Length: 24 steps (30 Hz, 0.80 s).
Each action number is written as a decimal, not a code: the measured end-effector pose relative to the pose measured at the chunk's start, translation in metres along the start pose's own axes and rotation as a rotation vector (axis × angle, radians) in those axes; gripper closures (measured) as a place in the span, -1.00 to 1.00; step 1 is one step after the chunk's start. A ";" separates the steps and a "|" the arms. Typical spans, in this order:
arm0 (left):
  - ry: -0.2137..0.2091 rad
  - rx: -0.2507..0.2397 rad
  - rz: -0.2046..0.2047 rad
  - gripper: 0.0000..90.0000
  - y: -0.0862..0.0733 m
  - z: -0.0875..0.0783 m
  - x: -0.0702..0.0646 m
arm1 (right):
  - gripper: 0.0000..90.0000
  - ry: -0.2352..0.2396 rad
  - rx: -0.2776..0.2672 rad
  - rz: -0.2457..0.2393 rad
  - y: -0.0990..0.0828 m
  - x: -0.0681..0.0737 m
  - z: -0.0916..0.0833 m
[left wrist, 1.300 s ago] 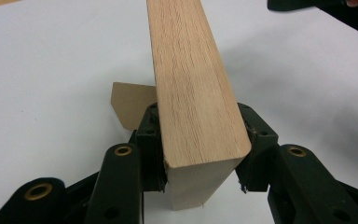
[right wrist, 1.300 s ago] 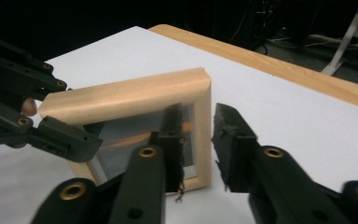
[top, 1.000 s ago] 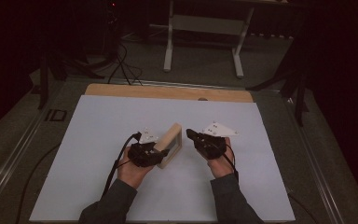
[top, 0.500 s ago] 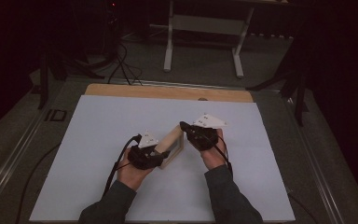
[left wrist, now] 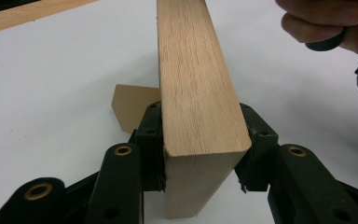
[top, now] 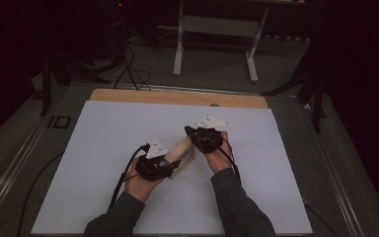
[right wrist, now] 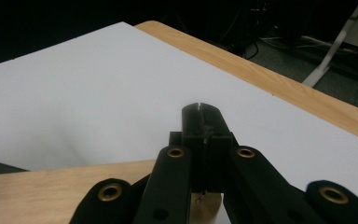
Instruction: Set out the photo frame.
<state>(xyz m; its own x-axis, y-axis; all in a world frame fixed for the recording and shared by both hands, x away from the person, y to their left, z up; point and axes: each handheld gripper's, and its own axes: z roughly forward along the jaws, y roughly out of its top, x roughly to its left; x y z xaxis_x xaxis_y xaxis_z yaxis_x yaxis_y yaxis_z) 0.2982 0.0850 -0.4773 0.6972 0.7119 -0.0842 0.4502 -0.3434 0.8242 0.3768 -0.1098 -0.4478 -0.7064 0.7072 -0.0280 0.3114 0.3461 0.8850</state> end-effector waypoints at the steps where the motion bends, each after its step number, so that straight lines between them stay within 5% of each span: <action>1: -0.001 0.000 0.003 0.32 0.000 0.001 -0.001 | 0.99 -0.004 0.006 0.002 -0.001 -0.001 0.001; 24: 0.048 0.020 -0.025 0.17 -0.001 -0.002 0.010 | 0.99 -0.011 0.045 0.005 -0.007 -0.002 -0.005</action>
<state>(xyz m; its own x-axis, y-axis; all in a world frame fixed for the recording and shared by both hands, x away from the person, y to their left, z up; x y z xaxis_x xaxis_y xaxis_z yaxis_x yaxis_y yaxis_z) 0.3035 0.0942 -0.4779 0.6585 0.7487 -0.0770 0.4780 -0.3370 0.8111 0.3725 -0.1171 -0.4515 -0.6979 0.7157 -0.0284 0.3437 0.3694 0.8634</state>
